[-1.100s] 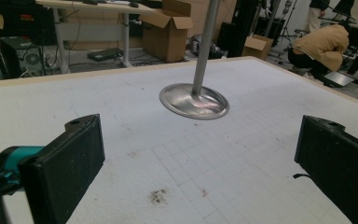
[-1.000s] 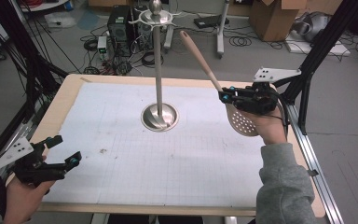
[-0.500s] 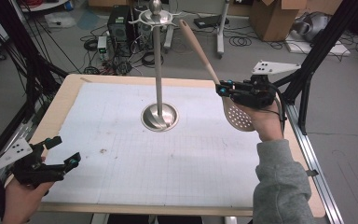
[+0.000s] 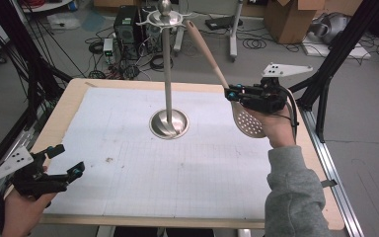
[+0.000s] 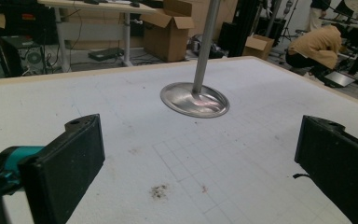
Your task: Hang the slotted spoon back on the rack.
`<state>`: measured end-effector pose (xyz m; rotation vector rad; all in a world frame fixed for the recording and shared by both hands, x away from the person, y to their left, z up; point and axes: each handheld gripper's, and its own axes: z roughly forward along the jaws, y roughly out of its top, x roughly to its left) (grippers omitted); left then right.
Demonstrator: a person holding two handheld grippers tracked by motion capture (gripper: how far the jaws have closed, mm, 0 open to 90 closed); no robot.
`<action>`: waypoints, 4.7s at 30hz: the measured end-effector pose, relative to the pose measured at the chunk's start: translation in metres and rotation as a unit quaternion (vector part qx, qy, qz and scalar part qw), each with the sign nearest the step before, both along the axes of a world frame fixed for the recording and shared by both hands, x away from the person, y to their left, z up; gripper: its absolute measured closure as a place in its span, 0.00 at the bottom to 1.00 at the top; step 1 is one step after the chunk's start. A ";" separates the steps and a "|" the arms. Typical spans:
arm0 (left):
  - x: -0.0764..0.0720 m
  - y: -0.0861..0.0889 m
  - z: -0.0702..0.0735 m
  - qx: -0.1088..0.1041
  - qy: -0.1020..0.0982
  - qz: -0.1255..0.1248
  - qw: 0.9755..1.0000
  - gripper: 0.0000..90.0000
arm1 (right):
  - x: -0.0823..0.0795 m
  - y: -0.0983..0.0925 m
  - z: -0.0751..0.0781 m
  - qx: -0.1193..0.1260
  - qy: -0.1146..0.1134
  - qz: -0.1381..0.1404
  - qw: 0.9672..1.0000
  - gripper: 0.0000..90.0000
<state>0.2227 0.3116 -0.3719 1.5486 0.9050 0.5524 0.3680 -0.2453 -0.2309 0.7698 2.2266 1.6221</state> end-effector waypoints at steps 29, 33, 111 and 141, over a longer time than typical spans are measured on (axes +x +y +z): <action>-0.003 0.002 0.001 0.000 0.000 0.001 1.000 0.02 | 0.015 0.024 -0.014 -0.011 0.028 0.001 1.000 0.87; -0.004 0.003 0.001 -0.001 0.000 0.002 1.000 0.02 | 0.018 0.029 -0.016 -0.014 0.031 0.003 0.999 0.87; -0.011 0.008 0.003 -0.006 -0.004 0.004 1.000 0.02 | 0.055 0.108 -0.047 -0.032 0.034 -0.030 0.998 0.86; 0.006 -0.004 0.002 -0.008 -0.018 0.004 1.000 0.02 | -0.003 0.067 -0.070 -0.001 0.000 -0.026 1.000 0.12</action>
